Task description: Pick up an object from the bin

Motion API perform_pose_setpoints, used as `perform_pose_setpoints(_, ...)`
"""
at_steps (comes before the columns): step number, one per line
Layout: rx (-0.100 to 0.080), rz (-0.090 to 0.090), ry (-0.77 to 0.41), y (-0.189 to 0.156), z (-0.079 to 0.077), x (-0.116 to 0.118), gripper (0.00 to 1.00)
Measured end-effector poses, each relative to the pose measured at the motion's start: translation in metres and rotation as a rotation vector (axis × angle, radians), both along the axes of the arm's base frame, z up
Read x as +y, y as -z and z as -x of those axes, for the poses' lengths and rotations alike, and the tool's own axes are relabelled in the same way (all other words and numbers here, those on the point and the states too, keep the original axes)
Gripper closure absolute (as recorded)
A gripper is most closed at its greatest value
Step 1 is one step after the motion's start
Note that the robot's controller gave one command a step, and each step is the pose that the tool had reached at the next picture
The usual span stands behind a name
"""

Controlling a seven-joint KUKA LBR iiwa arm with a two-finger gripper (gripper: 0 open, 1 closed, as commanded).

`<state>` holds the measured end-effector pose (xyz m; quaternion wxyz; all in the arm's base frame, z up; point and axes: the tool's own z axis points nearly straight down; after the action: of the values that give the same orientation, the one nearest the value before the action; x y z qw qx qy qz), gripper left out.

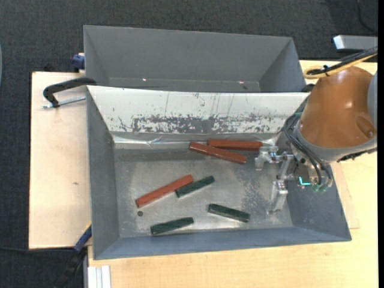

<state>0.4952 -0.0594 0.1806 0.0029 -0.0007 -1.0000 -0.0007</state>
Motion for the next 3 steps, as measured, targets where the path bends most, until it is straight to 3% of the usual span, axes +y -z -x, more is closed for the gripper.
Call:
perform_pose_setpoints(2, -0.014, 0.002, -0.057, 0.011, -0.005, 0.006, 0.0)
perform_pose_setpoints(3, -0.007, 0.0, -0.116, 0.054, -0.005, 0.022, 0.0)
